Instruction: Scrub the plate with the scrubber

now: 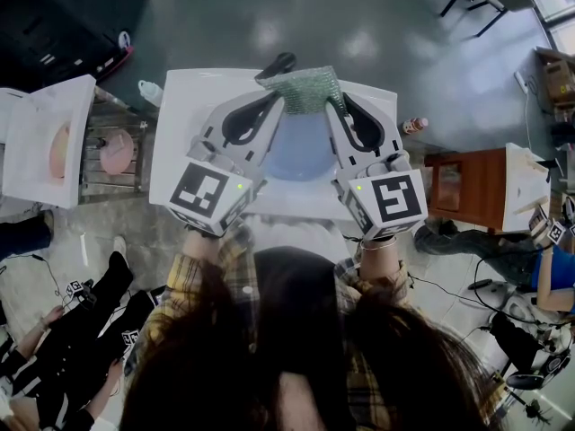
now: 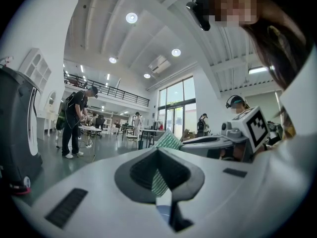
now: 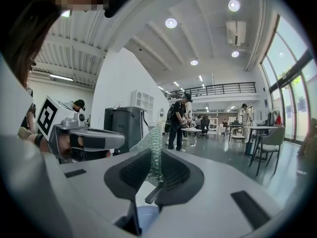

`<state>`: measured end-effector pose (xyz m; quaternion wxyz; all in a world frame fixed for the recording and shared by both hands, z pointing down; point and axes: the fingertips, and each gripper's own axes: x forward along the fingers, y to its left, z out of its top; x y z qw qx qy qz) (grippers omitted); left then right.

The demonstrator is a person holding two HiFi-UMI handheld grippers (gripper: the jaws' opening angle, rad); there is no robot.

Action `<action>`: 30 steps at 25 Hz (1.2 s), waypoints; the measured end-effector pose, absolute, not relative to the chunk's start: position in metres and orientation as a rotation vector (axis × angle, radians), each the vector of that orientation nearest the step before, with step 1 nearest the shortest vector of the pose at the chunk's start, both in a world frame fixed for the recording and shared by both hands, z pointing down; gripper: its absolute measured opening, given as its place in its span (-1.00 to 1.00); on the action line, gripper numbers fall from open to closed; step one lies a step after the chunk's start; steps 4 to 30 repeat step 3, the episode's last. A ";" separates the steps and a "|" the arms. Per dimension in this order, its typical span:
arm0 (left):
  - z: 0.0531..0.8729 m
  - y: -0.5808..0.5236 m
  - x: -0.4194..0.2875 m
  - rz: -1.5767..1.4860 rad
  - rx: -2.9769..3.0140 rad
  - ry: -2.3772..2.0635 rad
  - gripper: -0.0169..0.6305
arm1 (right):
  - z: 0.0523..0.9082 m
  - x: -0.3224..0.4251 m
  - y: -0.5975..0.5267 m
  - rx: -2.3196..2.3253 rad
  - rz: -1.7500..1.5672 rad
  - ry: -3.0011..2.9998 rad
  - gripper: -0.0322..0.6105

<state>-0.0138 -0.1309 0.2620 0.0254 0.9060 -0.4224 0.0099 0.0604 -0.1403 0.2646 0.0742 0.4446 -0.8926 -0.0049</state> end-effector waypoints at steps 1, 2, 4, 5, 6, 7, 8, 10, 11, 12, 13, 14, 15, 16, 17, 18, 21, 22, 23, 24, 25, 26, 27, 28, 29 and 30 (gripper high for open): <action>0.262 -0.131 -0.014 0.031 2.803 -1.307 -0.90 | 0.265 0.061 -0.140 1.337 -0.012 -2.678 -0.67; 0.262 -0.131 -0.014 0.033 2.799 -1.309 -0.90 | 0.266 0.061 -0.140 1.339 -0.010 -2.677 -0.67; 0.262 -0.131 -0.014 0.035 2.793 -1.311 -0.90 | 0.267 0.061 -0.140 1.341 -0.007 -2.676 -0.67; 0.262 -0.131 -0.014 0.035 2.793 -1.311 -0.90 | 0.267 0.061 -0.140 1.341 -0.007 -2.676 -0.67; 0.262 -0.131 -0.014 0.035 2.793 -1.311 -0.90 | 0.267 0.061 -0.140 1.341 -0.007 -2.676 -0.67; 0.262 -0.131 -0.014 0.035 2.793 -1.311 -0.90 | 0.267 0.061 -0.140 1.341 -0.007 -2.676 -0.67; 0.262 -0.131 -0.014 0.035 2.793 -1.311 -0.90 | 0.267 0.061 -0.140 1.341 -0.007 -2.676 -0.67; 0.262 -0.131 -0.014 0.035 2.793 -1.311 -0.90 | 0.267 0.061 -0.140 1.341 -0.007 -2.676 -0.67; 0.262 -0.131 -0.014 0.035 2.793 -1.311 -0.90 | 0.267 0.061 -0.140 1.341 -0.007 -2.676 -0.67; 0.262 -0.131 -0.014 0.035 2.793 -1.311 -0.90 | 0.267 0.061 -0.140 1.341 -0.007 -2.676 -0.67; 0.262 -0.131 -0.014 0.035 2.793 -1.311 -0.90 | 0.267 0.061 -0.140 1.341 -0.007 -2.676 -0.67; 0.262 -0.131 -0.014 0.035 2.793 -1.311 -0.90 | 0.267 0.061 -0.140 1.341 -0.007 -2.676 -0.67; 0.262 -0.131 -0.014 0.035 2.793 -1.311 -0.90 | 0.267 0.061 -0.140 1.341 -0.007 -2.676 -0.67; 0.262 -0.131 -0.014 0.035 2.793 -1.311 -0.90 | 0.267 0.061 -0.140 1.341 -0.007 -2.676 -0.67; 0.262 -0.131 -0.014 0.035 2.793 -1.311 -0.90 | 0.267 0.061 -0.140 1.341 -0.007 -2.676 -0.67; 0.262 -0.131 -0.014 0.035 2.793 -1.311 -0.90 | 0.267 0.061 -0.140 1.341 -0.007 -2.676 -0.67; 0.262 -0.131 -0.014 0.035 2.793 -1.311 -0.90 | 0.267 0.061 -0.140 1.341 -0.007 -2.676 -0.67; 0.262 -0.131 -0.014 0.035 2.793 -1.311 -0.90 | 0.267 0.061 -0.140 1.341 -0.007 -2.676 -0.67; 0.262 -0.131 -0.014 0.035 2.793 -1.311 -0.90 | 0.267 0.061 -0.140 1.341 -0.007 -2.676 -0.67; 0.262 -0.131 -0.014 0.035 2.793 -1.311 -0.90 | 0.267 0.061 -0.140 1.341 -0.007 -2.676 -0.67; 0.262 -0.131 -0.014 0.035 2.793 -1.311 -0.90 | 0.267 0.061 -0.140 1.341 -0.007 -2.676 -0.67; 0.262 -0.131 -0.014 0.035 2.793 -1.311 -0.90 | 0.267 0.061 -0.140 1.341 -0.007 -2.676 -0.67; 0.262 -0.131 -0.014 0.035 2.793 -1.311 -0.90 | 0.267 0.061 -0.140 1.341 -0.007 -2.676 -0.67; 0.262 -0.131 -0.014 0.035 2.793 -1.311 -0.90 | 0.267 0.061 -0.140 1.341 -0.007 -2.676 -0.67; 0.262 -0.131 -0.014 0.035 2.793 -1.311 -0.90 | 0.267 0.061 -0.140 1.341 -0.007 -2.676 -0.67; 0.262 -0.131 -0.014 0.035 2.793 -1.311 -0.90 | 0.267 0.061 -0.140 1.341 -0.007 -2.676 -0.67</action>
